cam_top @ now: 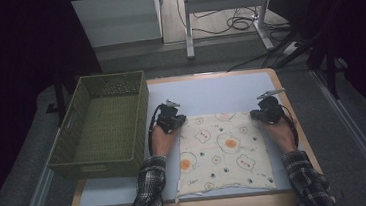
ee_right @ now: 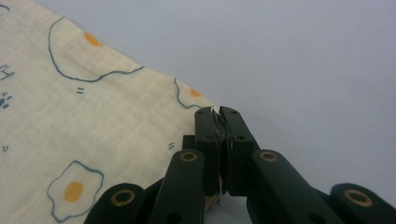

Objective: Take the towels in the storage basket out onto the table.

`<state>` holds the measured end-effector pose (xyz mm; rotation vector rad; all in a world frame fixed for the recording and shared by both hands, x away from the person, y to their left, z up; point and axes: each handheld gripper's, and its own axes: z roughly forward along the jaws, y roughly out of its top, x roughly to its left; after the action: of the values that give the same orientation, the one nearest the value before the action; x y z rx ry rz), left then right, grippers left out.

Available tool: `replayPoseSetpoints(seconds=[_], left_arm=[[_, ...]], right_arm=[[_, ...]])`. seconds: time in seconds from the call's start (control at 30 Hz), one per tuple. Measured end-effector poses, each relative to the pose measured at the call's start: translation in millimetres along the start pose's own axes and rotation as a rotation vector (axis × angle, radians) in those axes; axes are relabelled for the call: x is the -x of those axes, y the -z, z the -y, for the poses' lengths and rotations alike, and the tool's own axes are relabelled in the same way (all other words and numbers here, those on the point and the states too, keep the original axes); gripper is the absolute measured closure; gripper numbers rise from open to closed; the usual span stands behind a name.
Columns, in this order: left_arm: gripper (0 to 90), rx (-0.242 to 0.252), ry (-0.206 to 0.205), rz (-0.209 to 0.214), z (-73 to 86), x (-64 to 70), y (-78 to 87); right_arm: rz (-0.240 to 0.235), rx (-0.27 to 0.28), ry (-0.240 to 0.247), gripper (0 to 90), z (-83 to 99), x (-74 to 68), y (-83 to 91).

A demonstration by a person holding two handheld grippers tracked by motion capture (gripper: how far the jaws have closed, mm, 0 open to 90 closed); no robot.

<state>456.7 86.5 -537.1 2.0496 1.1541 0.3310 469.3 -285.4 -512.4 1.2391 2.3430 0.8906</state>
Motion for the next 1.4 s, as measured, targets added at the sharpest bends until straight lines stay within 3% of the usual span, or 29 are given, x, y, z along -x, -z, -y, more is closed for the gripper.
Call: replayPoseSetpoints(seconds=[0.13,0.23,0.3,0.4,0.5,0.57,0.9,1.07,1.3,1.4], left_arm=[[87.2,0.054,-0.008,-0.037,-5.1,-0.8,7.4],[87.2,0.103,0.005,-0.051,-15.5,-3.4,22.0],[87.2,0.105,-0.002,-0.067,-18.0,-0.5,28.8],[87.1,0.056,-0.041,-0.114,-12.2,7.0,33.1],[86.9,0.061,-0.043,-0.119,-3.3,11.8,40.7],[86.8,0.072,-0.040,-0.108,0.8,15.3,46.5],[86.5,0.037,-0.120,-0.073,15.0,44.3,67.4],[86.5,0.038,-0.153,-0.036,29.3,56.2,77.1],[86.4,0.043,-0.141,0.027,50.8,60.9,85.9],[86.2,0.062,-0.117,0.083,62.4,59.2,89.9]], right_arm=[[0.001,0.018,-0.008,87.4,-4.4,0.2,1.9],[0.001,0.069,-0.027,87.6,-14.9,3.1,12.1],[-0.018,0.095,-0.033,87.5,-18.4,3.1,18.7],[-0.055,0.100,-0.024,87.5,-16.2,0.8,27.0],[-0.093,0.120,-0.021,87.4,-7.3,-2.6,38.7],[-0.101,0.126,-0.014,87.4,-2.6,-4.1,44.5],[-0.110,0.142,0.042,87.1,24.2,-20.2,71.7],[-0.113,0.144,0.064,87.1,40.3,-27.3,85.5],[-0.145,0.151,0.070,87.1,61.8,-38.6,102.6],[-0.157,0.152,0.077,87.1,70.3,-43.4,107.8]])
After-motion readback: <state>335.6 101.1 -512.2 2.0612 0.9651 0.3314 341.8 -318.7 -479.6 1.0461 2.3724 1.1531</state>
